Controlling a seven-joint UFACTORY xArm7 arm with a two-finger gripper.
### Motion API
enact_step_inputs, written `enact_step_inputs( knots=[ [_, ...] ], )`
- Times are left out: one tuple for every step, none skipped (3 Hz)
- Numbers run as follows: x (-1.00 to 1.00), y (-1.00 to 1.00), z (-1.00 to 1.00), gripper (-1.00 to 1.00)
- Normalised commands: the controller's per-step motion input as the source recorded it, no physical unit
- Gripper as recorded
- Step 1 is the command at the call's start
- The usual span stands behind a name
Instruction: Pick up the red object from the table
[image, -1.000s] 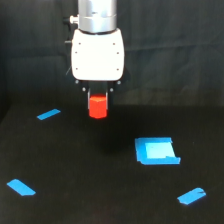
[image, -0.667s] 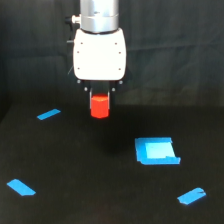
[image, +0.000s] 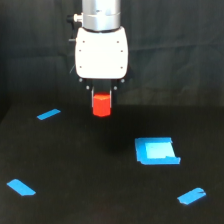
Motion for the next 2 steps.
enact_step_inputs(
  knots=[
    [0.11,-0.01,0.05,-0.97],
    [0.1,0.0,0.07,-0.91]
  ],
)
